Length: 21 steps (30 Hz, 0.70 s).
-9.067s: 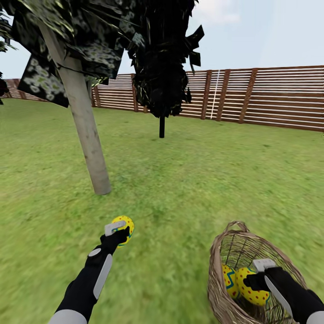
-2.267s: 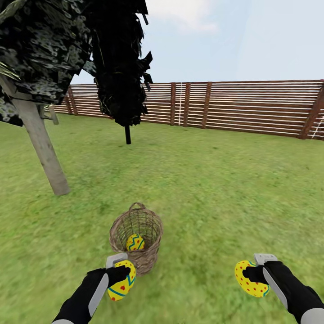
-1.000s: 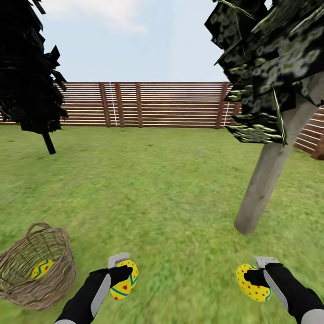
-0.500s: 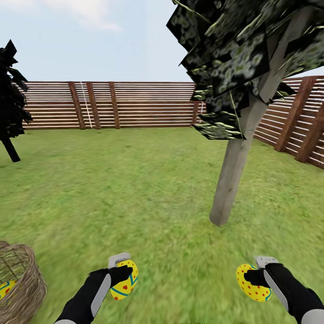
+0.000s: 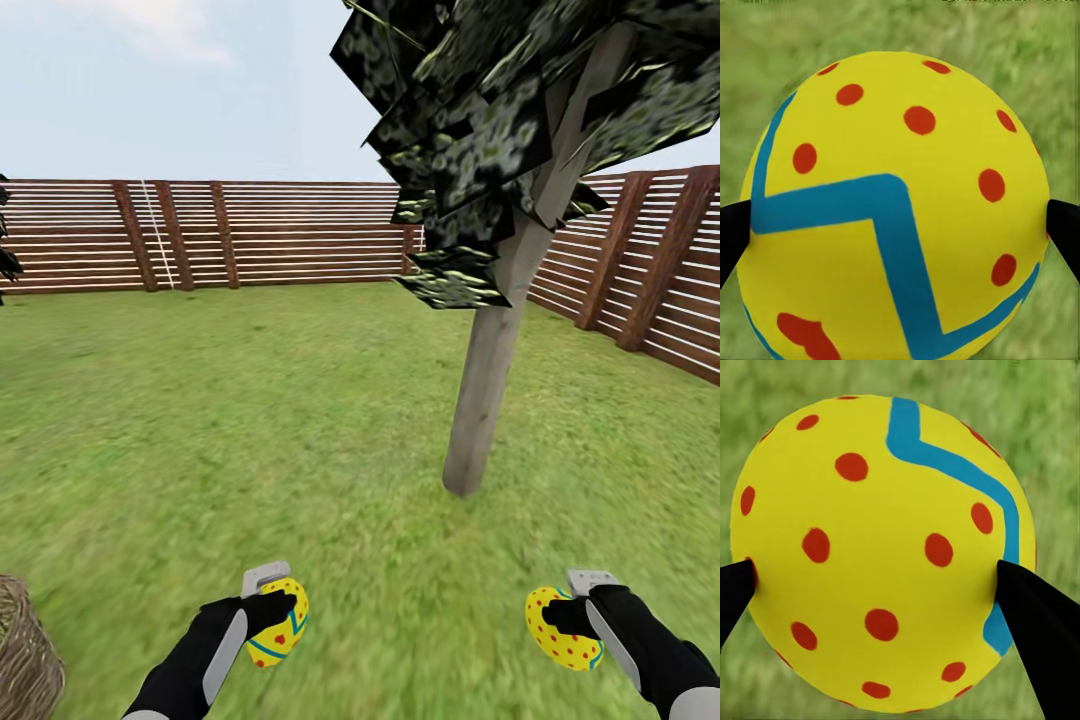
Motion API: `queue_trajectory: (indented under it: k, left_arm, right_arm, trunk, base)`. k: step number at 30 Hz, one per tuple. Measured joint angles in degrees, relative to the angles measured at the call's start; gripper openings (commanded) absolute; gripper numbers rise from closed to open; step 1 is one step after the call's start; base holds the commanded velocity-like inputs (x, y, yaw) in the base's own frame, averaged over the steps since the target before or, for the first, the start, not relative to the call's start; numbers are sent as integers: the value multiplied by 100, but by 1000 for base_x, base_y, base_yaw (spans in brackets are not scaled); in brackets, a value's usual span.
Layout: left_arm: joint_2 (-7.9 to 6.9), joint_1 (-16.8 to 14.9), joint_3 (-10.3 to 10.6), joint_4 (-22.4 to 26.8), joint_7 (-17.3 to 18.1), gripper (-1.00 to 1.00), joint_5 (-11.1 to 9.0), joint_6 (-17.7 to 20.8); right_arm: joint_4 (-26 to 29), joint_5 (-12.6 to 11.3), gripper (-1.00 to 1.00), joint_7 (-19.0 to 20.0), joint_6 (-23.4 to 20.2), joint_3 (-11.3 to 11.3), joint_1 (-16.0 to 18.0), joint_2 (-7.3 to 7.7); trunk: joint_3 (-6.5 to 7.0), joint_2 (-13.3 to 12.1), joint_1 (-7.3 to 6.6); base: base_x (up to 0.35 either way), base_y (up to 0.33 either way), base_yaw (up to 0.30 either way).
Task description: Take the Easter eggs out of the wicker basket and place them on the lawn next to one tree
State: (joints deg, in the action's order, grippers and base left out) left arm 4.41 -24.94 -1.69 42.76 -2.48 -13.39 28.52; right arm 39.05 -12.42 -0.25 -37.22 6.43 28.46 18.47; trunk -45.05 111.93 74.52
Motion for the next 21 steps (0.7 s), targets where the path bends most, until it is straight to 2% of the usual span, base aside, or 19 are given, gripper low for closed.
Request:
queue_trajectory:
  k: [4,13,16,19,21]
  left_arm:
    - [55,0,1,-13,1,-100,-1,3]
    - [73,0,33,-129,1,-100,0,-3]
    - [79,0,33,-123,-9,-100,0,-27]
    - [129,0,26,-125,-49,-100,0,-238]
    - [140,-1,27,-136,-53,-100,1,-262]
  right_arm:
    - [1,-2,-100,-1,-1,0,1,0]
    - [1,-2,-100,-1,-2,0,2,-2]
    - [0,0,-100,0,0,0,0,-1]
    - [0,1,-100,1,1,0,2,-1]
    - [0,-4,-100,1,1,0,1,-4]
  trunk:
    - [0,0,0]
    - [0,0,0]
    - [0,0,2]
    - [0,0,3]
    - [0,0,0]
  base:
    - [314,-114,0]
    - [300,-172,0]
    - [90,-68,0]
    - [38,-4,0]
    - [269,-24,-112]
